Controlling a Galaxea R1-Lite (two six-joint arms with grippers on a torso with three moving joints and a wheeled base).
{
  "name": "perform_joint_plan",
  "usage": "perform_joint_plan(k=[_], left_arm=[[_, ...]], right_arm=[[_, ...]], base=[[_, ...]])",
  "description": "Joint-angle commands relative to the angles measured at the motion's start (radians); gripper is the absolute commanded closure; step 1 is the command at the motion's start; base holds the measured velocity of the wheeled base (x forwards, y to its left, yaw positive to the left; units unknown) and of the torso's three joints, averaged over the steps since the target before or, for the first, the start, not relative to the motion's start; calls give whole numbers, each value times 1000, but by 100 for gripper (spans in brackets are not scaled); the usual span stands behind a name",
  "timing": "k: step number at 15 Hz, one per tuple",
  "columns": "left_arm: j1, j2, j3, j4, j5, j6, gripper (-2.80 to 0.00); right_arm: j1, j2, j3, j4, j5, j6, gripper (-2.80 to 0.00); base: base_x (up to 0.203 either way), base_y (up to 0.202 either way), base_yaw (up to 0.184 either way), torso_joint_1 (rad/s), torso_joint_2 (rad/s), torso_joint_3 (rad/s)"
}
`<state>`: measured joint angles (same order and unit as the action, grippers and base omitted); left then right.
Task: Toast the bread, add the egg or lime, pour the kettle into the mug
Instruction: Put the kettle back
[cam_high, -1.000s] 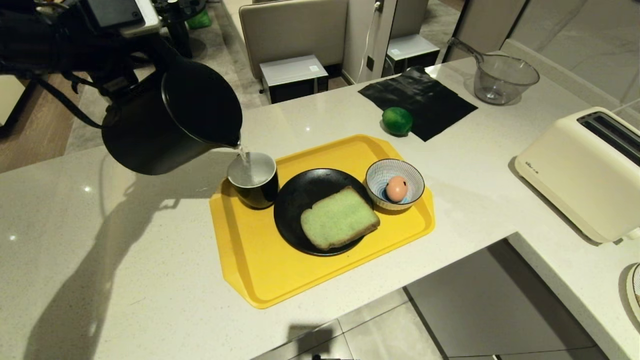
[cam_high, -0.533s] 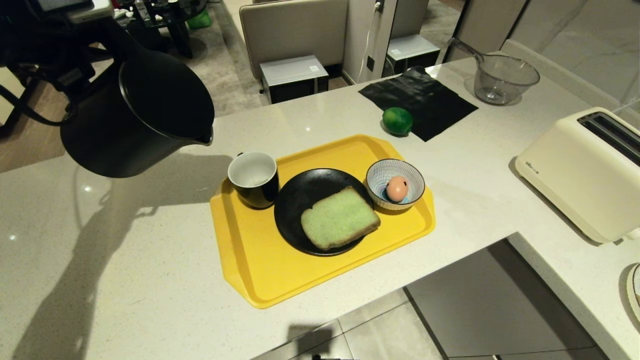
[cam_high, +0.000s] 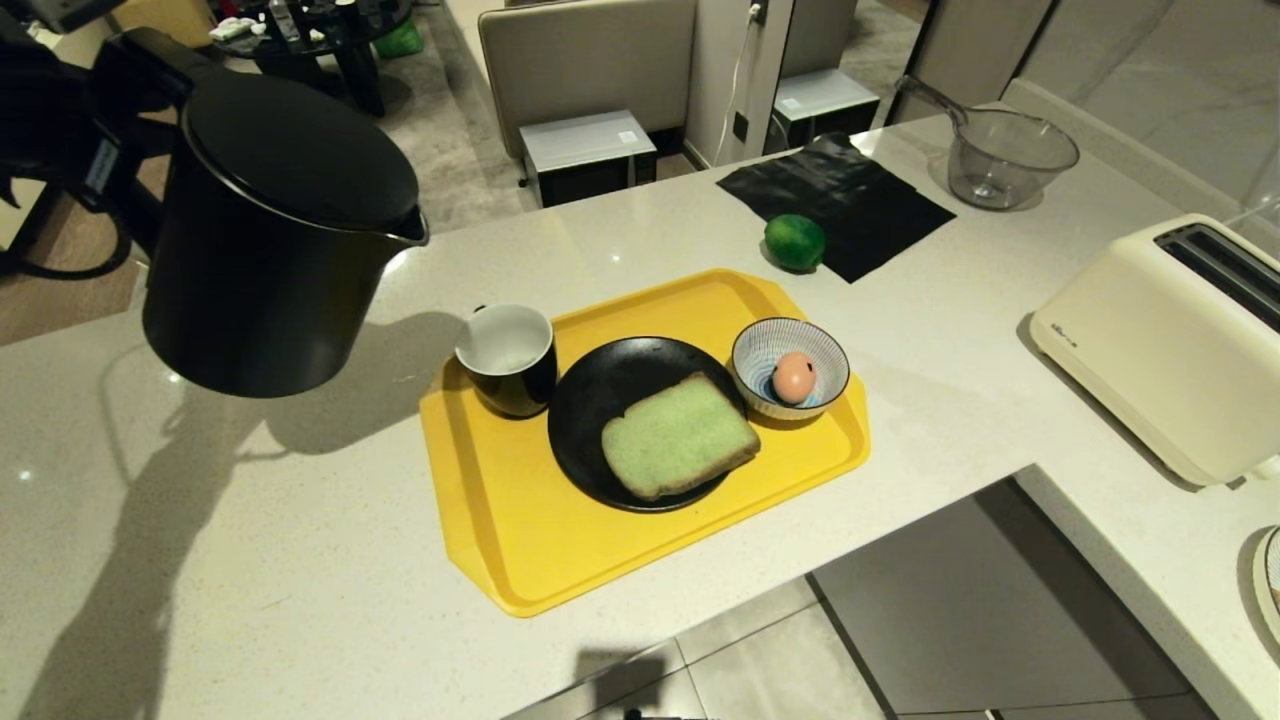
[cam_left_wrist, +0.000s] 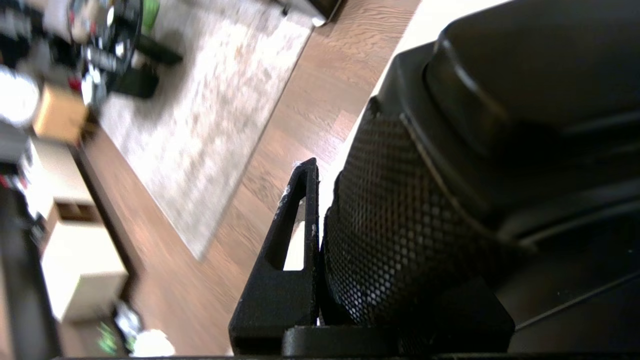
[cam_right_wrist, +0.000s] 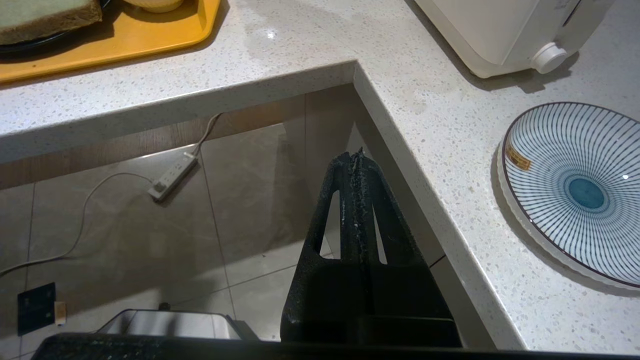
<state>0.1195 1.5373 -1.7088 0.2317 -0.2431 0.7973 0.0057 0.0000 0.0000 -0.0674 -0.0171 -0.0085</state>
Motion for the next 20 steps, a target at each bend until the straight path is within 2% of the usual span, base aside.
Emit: perform_joint_plan(k=[1, 5, 9, 11, 13, 16, 17, 20], left_arm=[[105, -34, 11, 3, -80, -64, 0], [225, -66, 15, 3, -207, -199, 0], [251, -91, 75, 1, -226, -495, 0], [252, -109, 133, -16, -226, -572, 0], [252, -125, 249, -139, -227, -611, 0], [256, -134, 454, -499, -229, -682, 0], [268, -131, 494, -578, -240, -699, 0], [306, -112, 546, -693, -316, -699, 0]], right_arm=[[0, 2, 26, 0, 0, -1, 0], [0, 2, 26, -2, 0, -1, 0], [0, 2, 26, -1, 0, 0, 0], [0, 2, 26, -1, 0, -1, 0], [0, 2, 26, 0, 0, -1, 0], [0, 2, 26, 0, 0, -1, 0], [0, 2, 26, 0, 0, -1, 0], [0, 2, 26, 0, 0, -1, 0]], base=[[0, 0, 0, 0, 0, 0], [0, 0, 0, 0, 0, 0], [0, 0, 0, 0, 0, 0], [0, 0, 0, 0, 0, 0], [0, 0, 0, 0, 0, 0], [0, 0, 0, 0, 0, 0], [0, 0, 0, 0, 0, 0], [0, 0, 0, 0, 0, 0]])
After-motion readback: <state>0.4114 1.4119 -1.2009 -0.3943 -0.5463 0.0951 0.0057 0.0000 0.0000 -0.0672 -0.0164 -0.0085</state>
